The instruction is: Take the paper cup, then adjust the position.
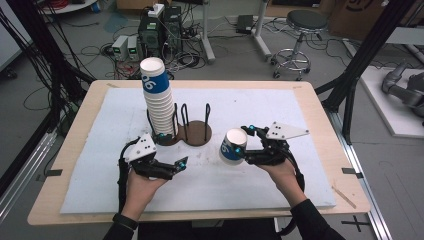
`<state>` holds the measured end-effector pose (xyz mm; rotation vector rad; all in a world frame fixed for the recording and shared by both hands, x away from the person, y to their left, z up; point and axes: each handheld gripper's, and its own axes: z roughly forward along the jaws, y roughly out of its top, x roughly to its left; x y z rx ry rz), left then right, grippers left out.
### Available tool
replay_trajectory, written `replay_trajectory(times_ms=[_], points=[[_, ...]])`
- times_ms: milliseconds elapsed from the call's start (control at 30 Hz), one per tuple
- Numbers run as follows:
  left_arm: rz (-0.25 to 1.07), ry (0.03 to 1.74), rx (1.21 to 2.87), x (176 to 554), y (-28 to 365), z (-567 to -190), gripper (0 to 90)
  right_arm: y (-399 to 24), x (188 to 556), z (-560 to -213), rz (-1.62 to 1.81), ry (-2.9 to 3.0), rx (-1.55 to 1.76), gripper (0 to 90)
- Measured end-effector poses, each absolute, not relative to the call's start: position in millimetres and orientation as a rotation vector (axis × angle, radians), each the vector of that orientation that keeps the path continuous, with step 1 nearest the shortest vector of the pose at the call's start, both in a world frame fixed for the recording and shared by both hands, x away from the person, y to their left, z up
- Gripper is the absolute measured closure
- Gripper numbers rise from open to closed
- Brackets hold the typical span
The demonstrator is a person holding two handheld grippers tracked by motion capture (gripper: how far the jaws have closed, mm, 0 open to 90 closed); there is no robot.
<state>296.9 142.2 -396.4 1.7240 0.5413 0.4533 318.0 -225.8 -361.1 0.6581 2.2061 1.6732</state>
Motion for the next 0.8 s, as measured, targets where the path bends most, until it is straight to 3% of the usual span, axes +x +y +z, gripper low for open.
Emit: replay_trajectory(times_ms=[800], points=[[0.297,0.424,1.758,299.7,109.4,-407.4,8.4,-228.7,314.4,-359.1,1.764,2.235,0.593,30.8]])
